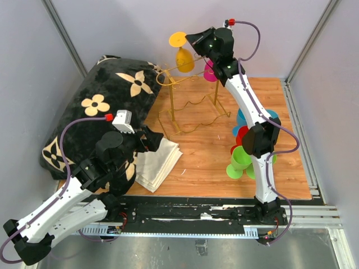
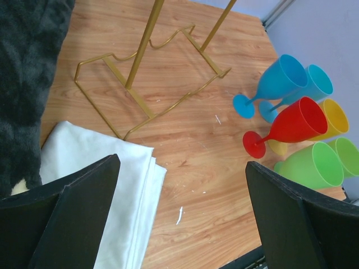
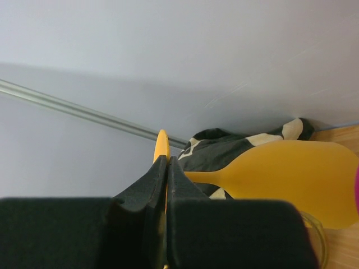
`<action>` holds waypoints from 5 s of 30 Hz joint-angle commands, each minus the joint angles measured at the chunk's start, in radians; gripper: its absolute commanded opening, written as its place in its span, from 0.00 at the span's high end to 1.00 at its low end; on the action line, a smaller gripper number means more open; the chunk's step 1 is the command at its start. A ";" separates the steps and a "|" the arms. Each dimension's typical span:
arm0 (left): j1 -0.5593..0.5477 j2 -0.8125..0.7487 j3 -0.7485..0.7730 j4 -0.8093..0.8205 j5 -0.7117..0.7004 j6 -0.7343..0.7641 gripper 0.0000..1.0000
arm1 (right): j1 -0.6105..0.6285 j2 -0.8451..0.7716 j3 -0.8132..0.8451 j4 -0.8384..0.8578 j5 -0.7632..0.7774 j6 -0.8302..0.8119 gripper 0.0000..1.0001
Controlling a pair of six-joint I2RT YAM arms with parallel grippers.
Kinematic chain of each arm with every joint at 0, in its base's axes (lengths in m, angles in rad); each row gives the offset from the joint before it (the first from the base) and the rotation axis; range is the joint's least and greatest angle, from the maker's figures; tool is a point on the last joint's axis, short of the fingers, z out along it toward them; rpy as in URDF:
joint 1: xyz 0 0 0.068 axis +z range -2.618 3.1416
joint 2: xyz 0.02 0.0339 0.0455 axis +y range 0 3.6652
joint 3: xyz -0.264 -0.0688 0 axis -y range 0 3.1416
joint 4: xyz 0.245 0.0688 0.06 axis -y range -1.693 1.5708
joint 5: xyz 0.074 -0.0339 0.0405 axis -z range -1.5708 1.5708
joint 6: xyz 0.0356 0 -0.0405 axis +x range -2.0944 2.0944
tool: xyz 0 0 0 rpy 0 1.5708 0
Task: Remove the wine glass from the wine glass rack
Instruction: Place the wine glass at the center of the board.
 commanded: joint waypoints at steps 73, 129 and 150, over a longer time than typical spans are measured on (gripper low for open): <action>0.011 -0.085 0.081 0.225 0.162 -0.294 0.12 | 0.325 -0.836 -1.058 0.167 -0.596 -0.442 0.99; 0.011 -0.001 -0.068 0.419 0.531 -0.154 0.97 | 0.206 -0.930 -1.206 0.230 -0.928 -0.504 0.92; 0.011 0.028 -0.146 0.600 0.518 -0.308 0.66 | 0.205 -0.991 -1.315 0.416 -0.990 -0.523 0.99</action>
